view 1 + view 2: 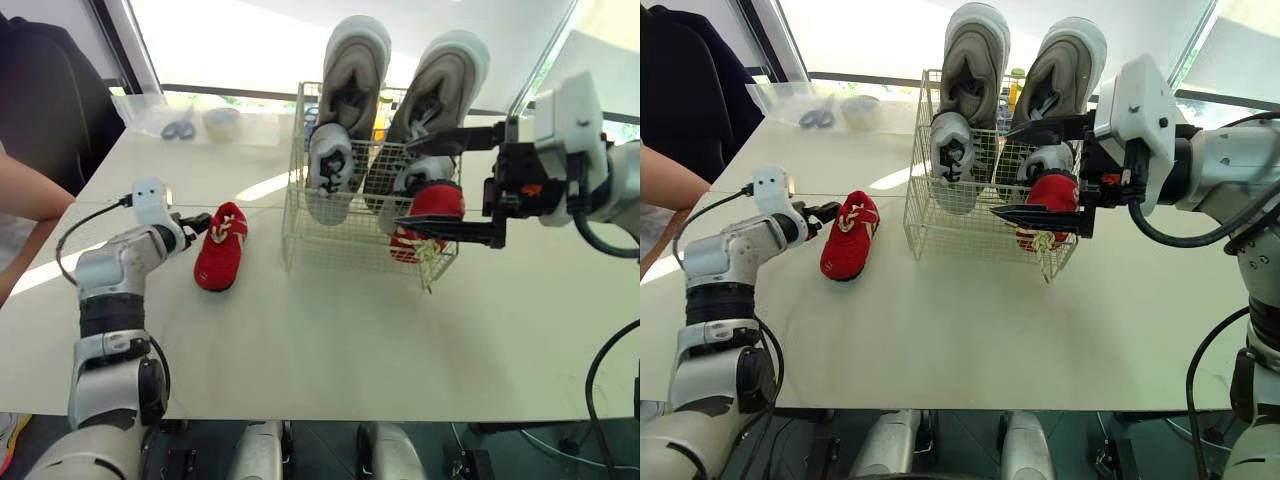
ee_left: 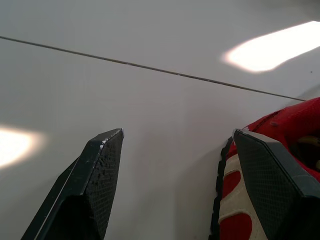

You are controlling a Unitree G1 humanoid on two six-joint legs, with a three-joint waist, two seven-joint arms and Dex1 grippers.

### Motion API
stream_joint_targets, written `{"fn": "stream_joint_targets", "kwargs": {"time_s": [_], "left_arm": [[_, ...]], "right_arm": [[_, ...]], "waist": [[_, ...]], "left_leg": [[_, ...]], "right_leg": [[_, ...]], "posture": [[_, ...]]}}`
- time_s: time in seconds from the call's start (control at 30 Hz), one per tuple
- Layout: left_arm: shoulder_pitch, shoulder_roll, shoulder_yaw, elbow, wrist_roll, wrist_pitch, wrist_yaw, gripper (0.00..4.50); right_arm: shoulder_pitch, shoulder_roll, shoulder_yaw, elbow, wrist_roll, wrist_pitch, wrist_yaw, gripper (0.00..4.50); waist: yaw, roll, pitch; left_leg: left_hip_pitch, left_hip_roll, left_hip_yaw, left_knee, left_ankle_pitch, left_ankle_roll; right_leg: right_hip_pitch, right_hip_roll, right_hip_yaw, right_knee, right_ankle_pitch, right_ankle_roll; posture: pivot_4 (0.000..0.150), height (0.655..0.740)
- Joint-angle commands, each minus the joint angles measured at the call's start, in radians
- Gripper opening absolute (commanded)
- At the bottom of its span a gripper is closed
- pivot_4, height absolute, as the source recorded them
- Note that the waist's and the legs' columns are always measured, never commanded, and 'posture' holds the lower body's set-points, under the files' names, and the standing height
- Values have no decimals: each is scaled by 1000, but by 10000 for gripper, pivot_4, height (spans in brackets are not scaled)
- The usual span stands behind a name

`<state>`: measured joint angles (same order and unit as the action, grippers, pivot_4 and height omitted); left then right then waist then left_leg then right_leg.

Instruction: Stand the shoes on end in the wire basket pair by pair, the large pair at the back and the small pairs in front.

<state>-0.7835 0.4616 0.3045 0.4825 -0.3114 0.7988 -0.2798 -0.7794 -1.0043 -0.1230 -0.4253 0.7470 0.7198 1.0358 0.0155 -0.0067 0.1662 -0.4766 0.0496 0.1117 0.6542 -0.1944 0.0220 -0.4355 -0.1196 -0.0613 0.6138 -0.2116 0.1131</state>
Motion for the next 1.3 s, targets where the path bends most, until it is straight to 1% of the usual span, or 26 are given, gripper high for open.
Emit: {"fn": "stream_joint_targets", "kwargs": {"time_s": [0.03,0.13,0.37,0.47,0.57,0.63,0.73,0.93,1.0,1.1,1.2,1.3], "left_arm": [[-46,13,-44,75,29,-103,-63,35848],[-58,20,-38,68,28,-134,-65,35848],[-33,86,16,-129,-33,-15,-62,35848],[-49,100,-4,-148,-55,1,-112,35848],[-77,103,-64,-99,-51,-1,-199,35848],[-107,107,-118,-22,-18,-40,-256,35848],[-167,109,-182,122,41,-113,-300,35848],[-256,104,-240,361,120,-235,-351,35848],[-264,102,-276,433,153,-281,-403,35848],[-276,101,-278,496,174,-341,-418,35848],[-296,101,-233,518,150,-393,-406,35848],[-306,106,-201,514,124,-405,-436,35848]], "right_arm": [[-2,-23,-38,-25,-3,-2,-12,45000],[8,-29,-49,-37,6,9,-20,45000],[25,-39,-64,-60,16,24,-38,45000],[23,-36,-59,-60,14,26,-43,45000],[21,-33,-54,-58,12,23,-44,45000],[20,-32,-52,-56,9,19,-43,45000],[22,-34,-55,-56,10,18,-41,45000],[29,-37,-64,-68,15,26,-51,45000],[36,-41,-71,-75,17,29,-58,45000],[42,-44,-76,-82,20,32,-65,45000],[50,-46,-84,-91,26,37,-72,45000],[58,-48,-90,-97,29,40,-77,45000]], "waist": [[-1,0,0],[-3,0,0],[-6,0,0],[-5,0,0],[1,0,0],[1,0,0],[-3,0,0],[-6,0,0],[-4,-1,0],[-4,-1,0],[-4,-1,0],[-4,-1,0]], "left_leg": [[0,0,0,0,0,0],[0,0,0,-1,0,0],[-1,1,0,-2,1,2],[-1,1,0,-2,1,2],[-1,0,0,-1,1,2],[-1,0,0,0,0,0],[-1,0,1,0,0,0],[-1,0,2,-2,2,3],[-1,0,3,-2,2,3],[-1,0,3,-2,1,3],[-1,0,1,-2,1,3],[-1,0,1,-2,1,3]], "right_leg": [[0,0,0,0,0,0],[-1,0,0,0,0,0],[-2,0,0,0,0,0],[-2,0,0,0,0,0],[-1,0,0,0,0,0],[-1,0,0,0,0,0],[-1,0,0,0,0,0],[-3,0,0,0,0,0],[-3,0,0,0,0,0],[-3,0,0,0,0,0],[-3,0,0,0,0,0],[-3,0,0,0,0,0]], "posture": [[1500,7400],[1500,7400],[1500,7400],[1500,7400],[1500,7400],[1500,7400],[1500,7400],[1500,7400],[1500,7400],[1500,7400],[1500,7400],[1500,7400]]}}
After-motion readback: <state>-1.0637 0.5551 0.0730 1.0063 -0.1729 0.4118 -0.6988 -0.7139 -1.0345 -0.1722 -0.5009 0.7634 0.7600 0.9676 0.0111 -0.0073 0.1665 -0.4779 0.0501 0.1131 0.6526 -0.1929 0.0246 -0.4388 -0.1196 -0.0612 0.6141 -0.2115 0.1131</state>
